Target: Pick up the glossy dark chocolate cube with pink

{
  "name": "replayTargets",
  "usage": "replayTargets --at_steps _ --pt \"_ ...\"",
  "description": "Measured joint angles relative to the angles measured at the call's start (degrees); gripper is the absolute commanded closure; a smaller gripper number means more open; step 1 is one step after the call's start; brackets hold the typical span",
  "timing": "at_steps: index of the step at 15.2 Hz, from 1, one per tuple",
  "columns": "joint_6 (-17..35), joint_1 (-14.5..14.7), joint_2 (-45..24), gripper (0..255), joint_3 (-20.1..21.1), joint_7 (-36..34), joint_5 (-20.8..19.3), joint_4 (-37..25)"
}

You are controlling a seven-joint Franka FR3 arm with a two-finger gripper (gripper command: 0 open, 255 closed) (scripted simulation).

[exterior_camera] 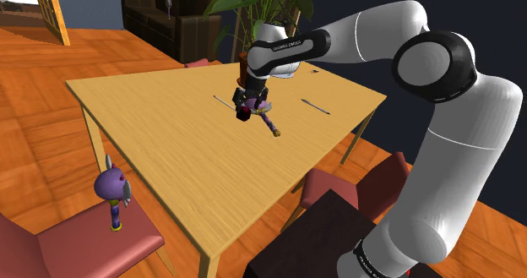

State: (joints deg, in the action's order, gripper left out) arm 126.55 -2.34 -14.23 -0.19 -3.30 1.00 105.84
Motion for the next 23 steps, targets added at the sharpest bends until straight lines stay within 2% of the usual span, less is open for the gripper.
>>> replayTargets --at_steps 1,2,12,23 --pt "0.2 0.0 -0.3 0 0.0 0.0 0.0 -0.2" --pt "0.6 0.0 -0.4 255 0.0 -0.2 -0.1 -0.1" --pt "1.0 0.1 -1.0 255 0.1 -0.4 -0.1 0.5" --pt "-5.8 -0.3 1.3 255 -0.2 -0.2 -0.2 -3.1"
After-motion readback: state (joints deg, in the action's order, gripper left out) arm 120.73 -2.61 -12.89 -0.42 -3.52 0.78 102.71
